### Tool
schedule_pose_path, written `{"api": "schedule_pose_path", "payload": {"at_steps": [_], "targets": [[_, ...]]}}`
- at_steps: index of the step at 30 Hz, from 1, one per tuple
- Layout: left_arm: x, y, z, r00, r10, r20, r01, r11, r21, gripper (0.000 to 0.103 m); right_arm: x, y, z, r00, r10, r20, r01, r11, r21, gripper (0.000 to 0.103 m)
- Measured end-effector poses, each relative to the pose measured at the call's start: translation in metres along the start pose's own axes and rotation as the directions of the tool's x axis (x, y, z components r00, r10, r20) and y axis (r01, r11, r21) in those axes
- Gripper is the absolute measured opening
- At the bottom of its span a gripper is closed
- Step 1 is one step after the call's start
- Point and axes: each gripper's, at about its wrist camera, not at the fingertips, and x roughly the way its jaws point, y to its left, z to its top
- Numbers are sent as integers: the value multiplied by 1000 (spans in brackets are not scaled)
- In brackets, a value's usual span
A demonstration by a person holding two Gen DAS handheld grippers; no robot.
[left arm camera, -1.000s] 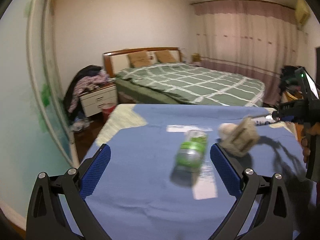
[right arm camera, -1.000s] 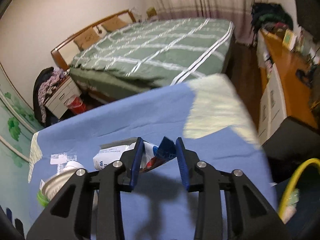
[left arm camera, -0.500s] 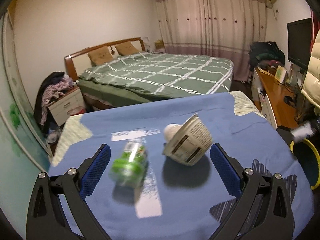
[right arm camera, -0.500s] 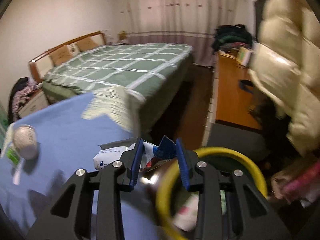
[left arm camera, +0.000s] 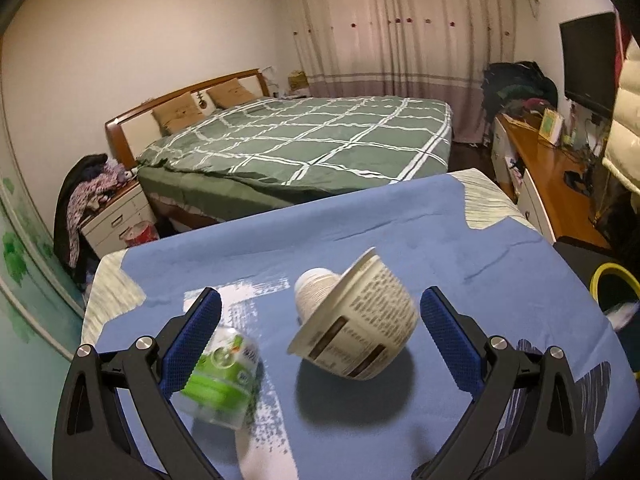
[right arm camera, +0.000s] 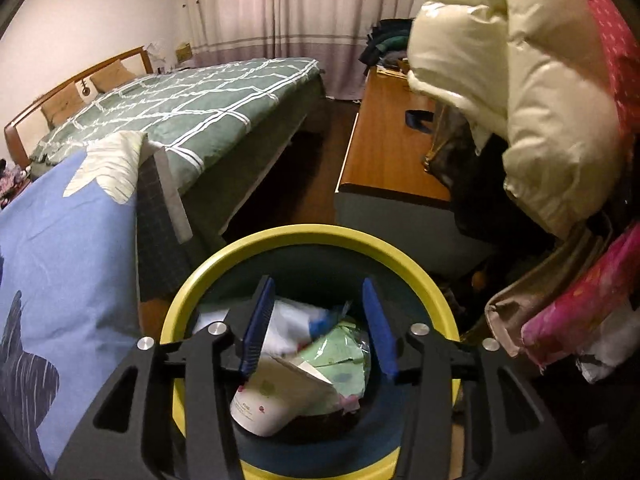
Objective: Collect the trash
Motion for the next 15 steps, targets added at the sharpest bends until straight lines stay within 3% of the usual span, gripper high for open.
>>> {"api": "schedule_pose_path", "payload": {"at_steps": [6, 10, 15], "targets": [[11, -15, 2, 997, -69, -27, 70, 997, 41, 98, -9, -7, -8, 1000, 20, 6, -20, 999, 27, 45], [10, -38, -4, 994, -108, -33, 112, 987, 117, 98, -14, -8, -6, 999, 32, 13, -32, 999, 39, 45], [-3, -67, -14, 979, -200, -43, 205, 956, 208, 98, -18, -4, -4, 999, 49, 20, -50, 998, 36, 46]]}}
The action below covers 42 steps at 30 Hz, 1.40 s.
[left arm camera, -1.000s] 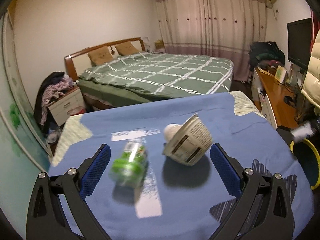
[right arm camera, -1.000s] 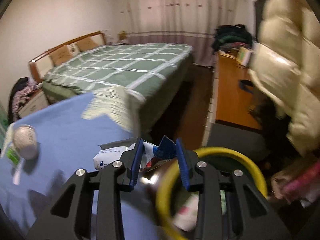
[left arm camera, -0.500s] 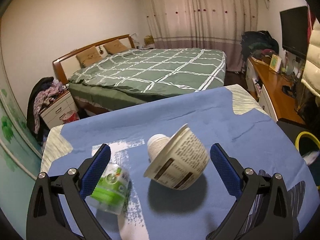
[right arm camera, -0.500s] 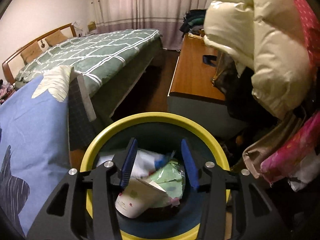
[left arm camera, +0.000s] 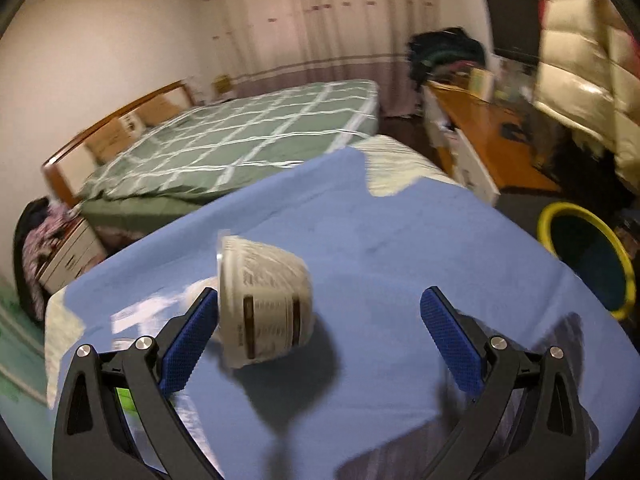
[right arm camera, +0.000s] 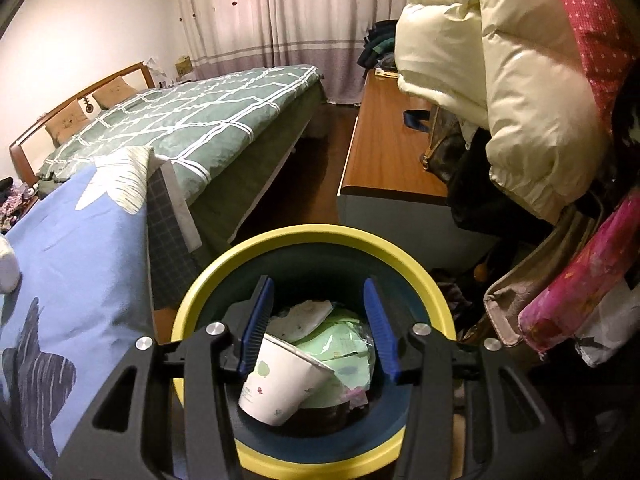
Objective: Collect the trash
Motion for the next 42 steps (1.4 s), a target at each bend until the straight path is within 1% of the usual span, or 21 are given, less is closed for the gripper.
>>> {"api": "schedule_pose_path", "payload": {"at_steps": [3, 6, 9, 11, 13, 15, 17, 19, 21, 22, 24, 26, 30, 32, 33, 35, 37, 38, 41, 42], "targets": [[-4, -25, -2, 999, -48, -5, 49, 997, 57, 98, 0, 2, -1, 1000, 13, -3, -13, 1000, -2, 46], [-9, -44, -3, 997, -75, -3, 76, 994, 74, 98, 2, 4, -3, 1000, 20, -8, -20, 1000, -5, 46], [-15, -60, -2, 994, -110, -3, 110, 992, 64, 98, 3, 6, -5, 1000, 27, -14, -27, 1000, -9, 46], [-21, -66, -3, 989, -146, 1, 146, 988, 46, 98, 3, 7, -5, 999, 30, -16, -30, 1000, -9, 46], [-30, -65, -4, 987, -157, 15, 156, 987, 33, 98, 2, 9, -5, 999, 35, -15, -35, 999, -10, 46], [-44, -55, -5, 986, -164, 36, 164, 986, 8, 98, 1, 10, -5, 999, 39, -13, -39, 999, -11, 46], [-58, -44, -8, 986, -156, 54, 157, 988, -9, 98, 1, 11, -6, 999, 45, -12, -45, 999, -11, 46], [-73, -27, -13, 991, -115, 67, 117, 993, -20, 97, 1, 12, -6, 999, 53, -12, -53, 999, -9, 46], [-84, -9, -21, 996, -65, 64, 67, 997, -30, 91, 1, 14, -6, 998, 63, -12, -63, 998, -9, 46], [-87, -2, -23, 997, -45, 61, 47, 998, -34, 90, 1, 16, -7, 998, 67, -12, -67, 998, -11, 46], [-89, 16, -30, 999, 5, 44, -3, 999, -53, 81, 2, 20, -8, 997, 76, -15, -76, 997, -16, 46], [-86, 33, -34, 999, 27, 19, -25, 996, -90, 78, 2, 24, -8, 996, 83, -18, -84, 996, -23, 46], [-74, 46, -40, 1000, 9, -21, -12, 991, -137, 77, 1, 30, -10, 996, 88, -21, -89, 996, -32, 46], [-63, 49, -41, 998, 0, -59, -10, 985, -172, 77, 1, 31, -9, 996, 89, -22, -89, 995, -34, 46], [-57, 51, -42, 997, -15, -79, -1, 980, -200, 77, 1, 32, -9, 996, 88, -22, -88, 996, -33, 46], [-43, 58, -43, 992, -23, -122, -11, 962, -271, 77, 1, 32, -10, 996, 87, -23, -88, 996, -32, 46], [-31, 62, -44, 988, -35, -147, -14, 948, -318, 77, 1, 32, -10, 996, 88, -24, -88, 996, -32, 46], [-26, 64, -44, 987, -36, -159, -19, 944, -330, 77, 1, 32, -10, 996, 88, -25, -89, 996, -31, 46], [-12, 60, -42, 982, -25, -187, -39, 943, -331, 77, 3, 32, -11, 996, 88, -31, -89, 996, -25, 46], [-6, 61, -41, 978, -31, -208, -43, 940, -339, 74, 4, 30, -10, 995, 89, -33, -90, 996, -23, 46]]}}
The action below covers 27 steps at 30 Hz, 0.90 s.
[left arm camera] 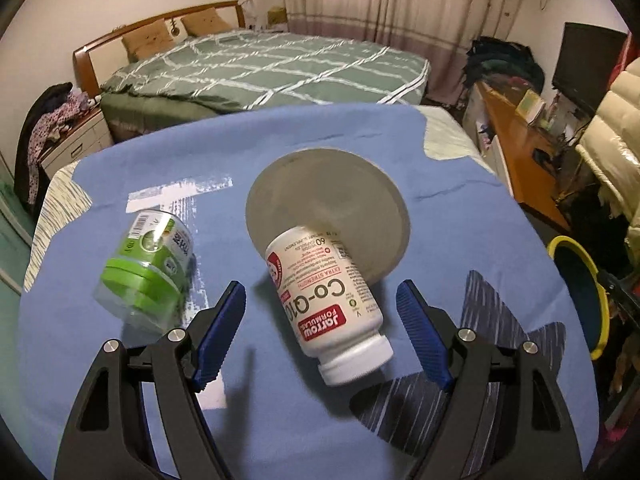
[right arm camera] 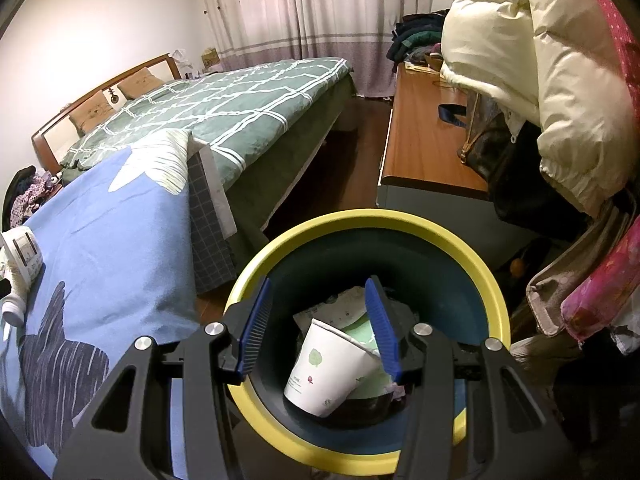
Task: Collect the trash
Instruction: 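Grasp the white supplement bottle with the left tool, then carry the supplement bottle into the yellow bin and open the left tool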
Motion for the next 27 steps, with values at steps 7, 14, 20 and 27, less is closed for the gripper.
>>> {"api": "schedule_pose_path", "payload": {"at_steps": [7, 14, 20, 27], "targets": [[26, 1, 1, 996, -32, -80, 28, 998, -51, 54, 1, -4, -3, 1000, 12, -9, -12, 1000, 9, 46], [12, -6, -12, 999, -31, -43, 30, 999, -23, 53, -3, -7, -5, 1000, 20, -3, -20, 1000, 21, 46], [-28, -25, -27, 999, -38, 22, 38, 999, 35, 53, -8, -14, -7, 1000, 20, 1, -20, 999, 33, 46], [-65, -69, -33, 989, -133, 63, 126, 986, 110, 53, -20, -29, -14, 1000, 6, 6, -6, 999, 39, 46]]}}
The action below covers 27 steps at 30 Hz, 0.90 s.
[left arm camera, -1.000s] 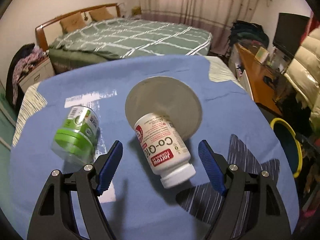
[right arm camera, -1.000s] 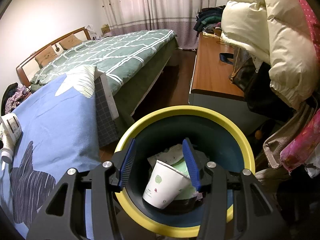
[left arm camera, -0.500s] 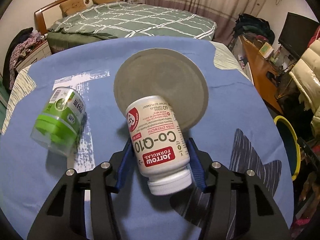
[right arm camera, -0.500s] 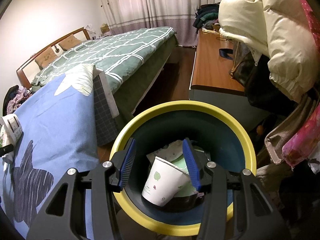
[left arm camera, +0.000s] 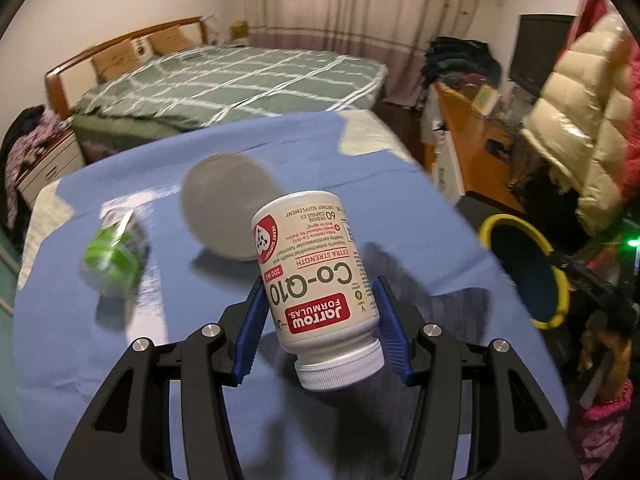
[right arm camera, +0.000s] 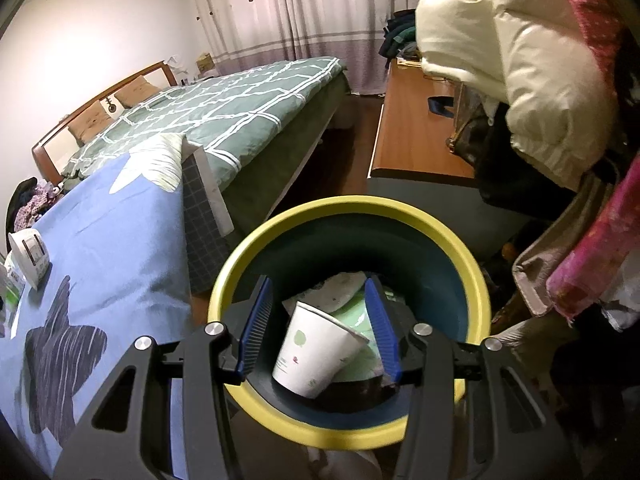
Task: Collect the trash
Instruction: 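Carry the supplement bottle into the yellow bin and open the left tool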
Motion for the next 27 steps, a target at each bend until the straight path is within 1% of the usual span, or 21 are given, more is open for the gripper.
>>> {"api": "schedule_pose_path", "payload": {"at_steps": [3, 5, 7, 11, 13, 17, 20, 22, 24, 27], "targets": [[-2, -30, 7, 999, -48, 7, 47, 998, 40, 53, -6, -9, -2, 1000, -9, 7, 9, 1000, 7, 46], [1, -55, 14, 996, -94, 1, 94, 993, 75, 53, -11, -15, -2, 1000, -18, 12, 18, 1000, 11, 46], [6, -78, 19, 992, -122, -6, 122, 987, 108, 53, -16, -21, -4, 999, -30, 16, 30, 999, 10, 46], [20, -124, 30, 984, -173, -29, 176, 970, 168, 53, -22, -35, -7, 998, -53, 18, 53, 999, 9, 46], [33, -151, 35, 979, -198, -54, 204, 959, 196, 53, -25, -43, -9, 998, -64, 17, 64, 998, 11, 46], [67, -200, 42, 968, -223, -112, 244, 939, 241, 53, -30, -56, -10, 997, -79, 22, 79, 997, 23, 46], [95, -230, 45, 959, -234, -162, 269, 929, 253, 53, -33, -65, -9, 996, -87, 27, 87, 996, 27, 47], [111, -244, 42, 956, -228, -187, 273, 924, 267, 53, -35, -70, -8, 995, -97, 32, 96, 995, 30, 47], [130, -262, 42, 953, -215, -215, 272, 920, 283, 53, -36, -75, -8, 994, -105, 38, 104, 994, 34, 51], [148, -279, 38, 947, -201, -250, 273, 914, 299, 53, -38, -81, -8, 993, -116, 37, 114, 993, 43, 52]]}}
